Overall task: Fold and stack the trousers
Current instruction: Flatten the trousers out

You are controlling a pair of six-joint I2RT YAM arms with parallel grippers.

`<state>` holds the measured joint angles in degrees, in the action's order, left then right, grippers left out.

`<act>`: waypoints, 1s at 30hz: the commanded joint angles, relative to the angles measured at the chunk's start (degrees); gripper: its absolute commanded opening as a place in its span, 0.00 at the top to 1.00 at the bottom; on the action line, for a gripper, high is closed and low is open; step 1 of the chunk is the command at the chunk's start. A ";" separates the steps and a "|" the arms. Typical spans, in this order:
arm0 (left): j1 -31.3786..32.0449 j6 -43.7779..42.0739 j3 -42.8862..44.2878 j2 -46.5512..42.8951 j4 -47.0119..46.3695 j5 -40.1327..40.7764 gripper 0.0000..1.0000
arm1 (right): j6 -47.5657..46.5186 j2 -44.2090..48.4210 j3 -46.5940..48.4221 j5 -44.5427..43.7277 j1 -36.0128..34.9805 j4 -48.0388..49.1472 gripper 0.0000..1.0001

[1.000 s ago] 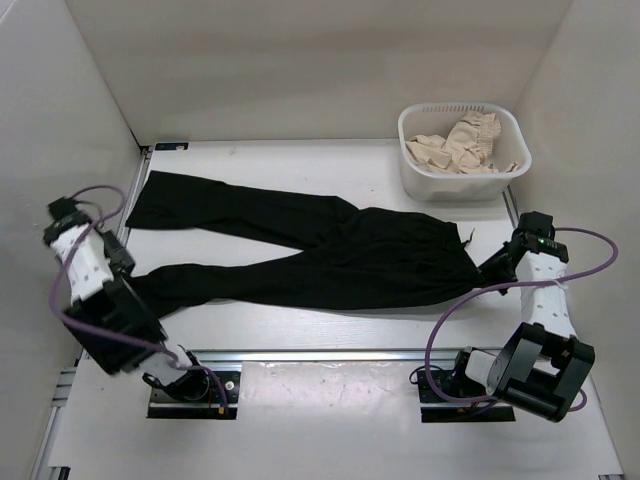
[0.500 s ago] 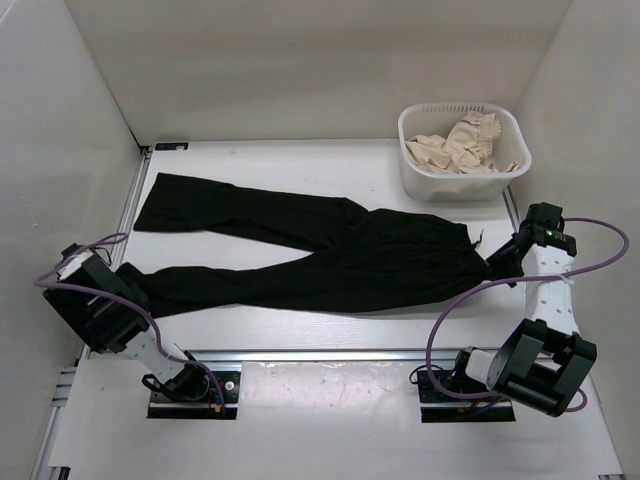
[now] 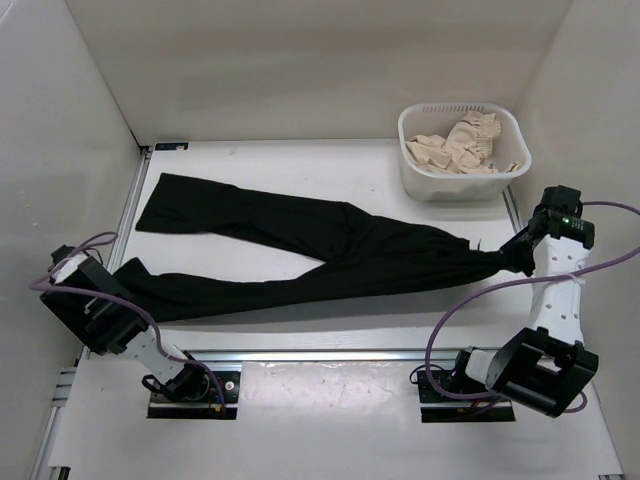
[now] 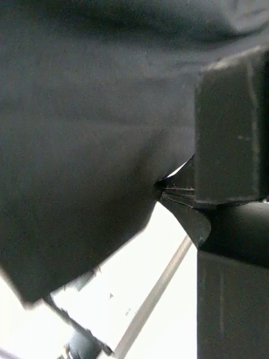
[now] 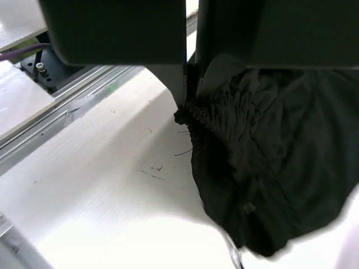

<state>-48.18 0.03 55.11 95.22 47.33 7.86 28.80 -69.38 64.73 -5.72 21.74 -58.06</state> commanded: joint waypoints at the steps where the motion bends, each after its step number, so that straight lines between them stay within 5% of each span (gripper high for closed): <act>1: -2.35 -0.03 1.84 -6.62 -2.60 4.97 0.86 | -0.33 1.09 4.26 -6.67 0.68 -1.97 1.00; 11: -3.41 -0.03 -6.33 -9.97 0.04 11.48 0.86 | 10.49 8.48 -20.23 -10.46 7.88 0.05 1.00; 14: -3.41 -0.03 -5.11 -8.48 0.04 12.01 0.80 | 10.49 8.48 -21.57 -9.23 7.88 1.29 0.76; 15: -3.41 -0.03 -4.06 -7.78 0.82 11.22 0.71 | 10.49 8.48 -21.57 -9.23 7.88 1.29 0.35; 16: -3.41 -0.03 -1.70 -7.77 1.35 9.47 0.62 | 9.79 8.48 -21.58 -9.23 7.88 1.29 0.23; 17: -3.41 -0.03 -0.46 -7.25 1.36 8.33 0.43 | 9.79 8.48 -20.97 -9.23 7.88 1.81 0.18; 22: -3.41 -0.03 3.60 -4.71 2.59 2.08 0.24 | 6.27 7.95 -18.67 -7.65 7.88 2.43 0.15; 30: -1.56 -0.03 -3.32 -0.39 -1.62 2.42 0.22 | 7.50 6.28 -26.93 -0.35 7.88 8.13 0.14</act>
<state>-50.11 -0.01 55.29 94.21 47.86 10.33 35.68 -62.41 40.45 -9.10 29.41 -52.64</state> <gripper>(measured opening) 0.788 0.863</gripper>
